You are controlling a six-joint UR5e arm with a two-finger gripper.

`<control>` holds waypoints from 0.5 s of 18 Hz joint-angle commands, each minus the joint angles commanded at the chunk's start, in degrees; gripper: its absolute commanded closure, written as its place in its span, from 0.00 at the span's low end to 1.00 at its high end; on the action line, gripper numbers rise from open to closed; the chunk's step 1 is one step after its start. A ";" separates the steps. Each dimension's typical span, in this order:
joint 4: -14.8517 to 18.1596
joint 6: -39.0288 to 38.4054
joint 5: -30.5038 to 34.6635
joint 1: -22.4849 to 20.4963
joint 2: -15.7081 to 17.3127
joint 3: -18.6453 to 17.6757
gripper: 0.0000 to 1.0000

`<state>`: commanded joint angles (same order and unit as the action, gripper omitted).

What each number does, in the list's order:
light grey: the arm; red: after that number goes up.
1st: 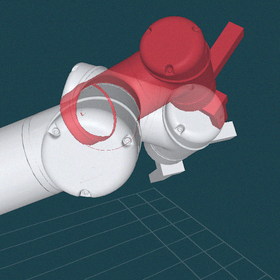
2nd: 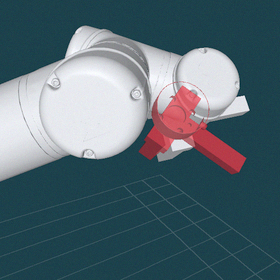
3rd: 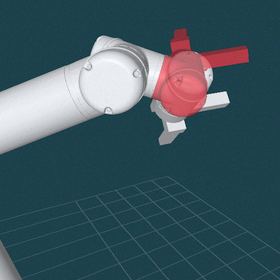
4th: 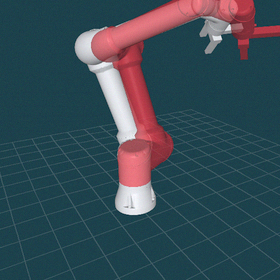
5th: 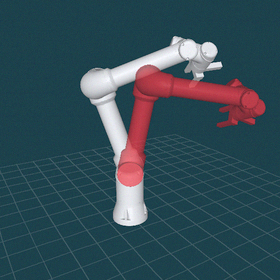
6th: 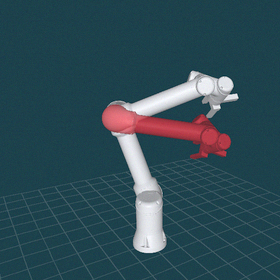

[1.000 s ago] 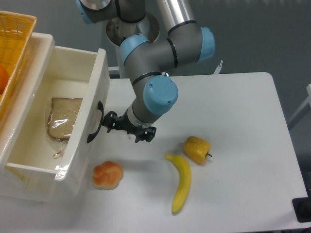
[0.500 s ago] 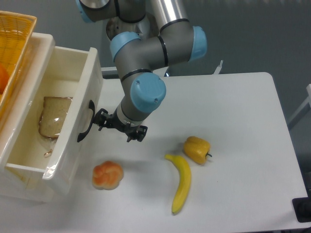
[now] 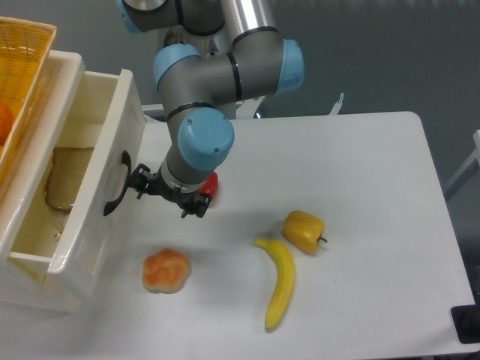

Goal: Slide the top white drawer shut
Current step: 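Push the drawer front with the gripper into the white cabinet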

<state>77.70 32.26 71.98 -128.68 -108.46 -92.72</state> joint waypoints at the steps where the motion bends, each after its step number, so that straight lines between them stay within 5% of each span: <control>1: -0.27 0.00 0.00 0.18 0.00 0.00 0.00; 9: -0.36 -1.40 -0.09 2.37 0.26 -0.09 0.00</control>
<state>77.34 30.85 71.90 -126.30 -108.19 -92.81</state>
